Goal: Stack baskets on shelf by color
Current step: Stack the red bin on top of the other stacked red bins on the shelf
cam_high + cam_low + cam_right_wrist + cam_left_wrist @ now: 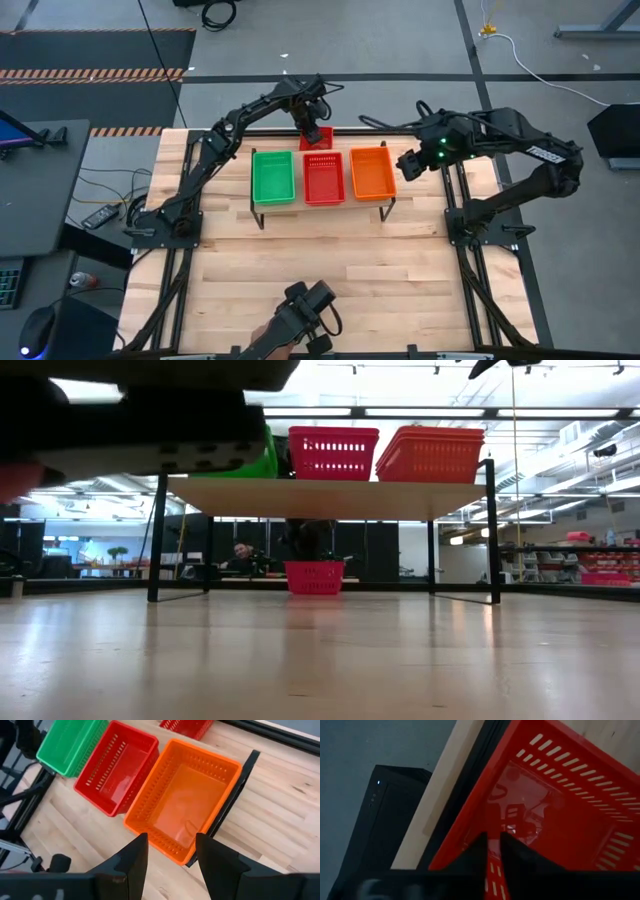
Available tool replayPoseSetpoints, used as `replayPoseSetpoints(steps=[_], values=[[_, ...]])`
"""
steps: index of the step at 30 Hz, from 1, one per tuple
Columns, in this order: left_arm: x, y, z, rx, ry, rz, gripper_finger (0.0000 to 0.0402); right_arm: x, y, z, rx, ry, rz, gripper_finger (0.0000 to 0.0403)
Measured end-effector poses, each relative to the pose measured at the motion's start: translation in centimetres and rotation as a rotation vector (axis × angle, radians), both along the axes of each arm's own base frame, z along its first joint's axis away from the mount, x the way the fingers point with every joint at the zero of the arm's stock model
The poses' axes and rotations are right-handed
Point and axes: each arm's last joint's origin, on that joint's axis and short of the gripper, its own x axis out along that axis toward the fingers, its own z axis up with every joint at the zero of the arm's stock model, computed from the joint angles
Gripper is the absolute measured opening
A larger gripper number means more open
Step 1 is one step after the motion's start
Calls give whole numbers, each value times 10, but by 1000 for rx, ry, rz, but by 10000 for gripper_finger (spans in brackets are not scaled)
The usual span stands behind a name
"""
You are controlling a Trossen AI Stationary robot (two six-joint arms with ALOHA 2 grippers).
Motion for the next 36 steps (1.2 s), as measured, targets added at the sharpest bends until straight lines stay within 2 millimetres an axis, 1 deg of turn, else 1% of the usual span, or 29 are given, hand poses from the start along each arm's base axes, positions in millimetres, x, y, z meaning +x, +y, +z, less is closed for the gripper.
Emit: replayPoseSetpoints(steps=[2,3,5,7,14,16,18,20,22,27,32,36], values=[[-1,0,0,-6,7,1,20,3,2,-2,1,10,11,171],[-1,-1,0,-11,10,6,11,4,2,-2,0,13,16,171],[-1,-1,2,-11,6,18,9,6,3,-3,-7,21,29,171],[-2,-1,8,-4,-5,26,5,7,3,-4,-12,34,40,171],[-8,-3,50,86,-87,23,3,9,3,-5,-54,51,68,171],[-11,-1,59,111,-101,11,3,9,3,-5,-65,54,71,171],[-14,0,61,135,-88,-20,6,8,2,-5,-76,58,83,171],[-15,1,61,159,-66,-46,20,8,3,-5,-80,60,90,171],[-16,2,59,173,-55,-65,43,8,3,-5,-78,60,90,171],[-15,6,46,186,-59,-79,119,9,3,-5,-48,53,94,171],[-17,5,21,151,-37,-111,192,9,4,-5,-12,45,98,171],[-18,2,3,127,-11,-121,224,9,4,-5,-6,43,97,171]])
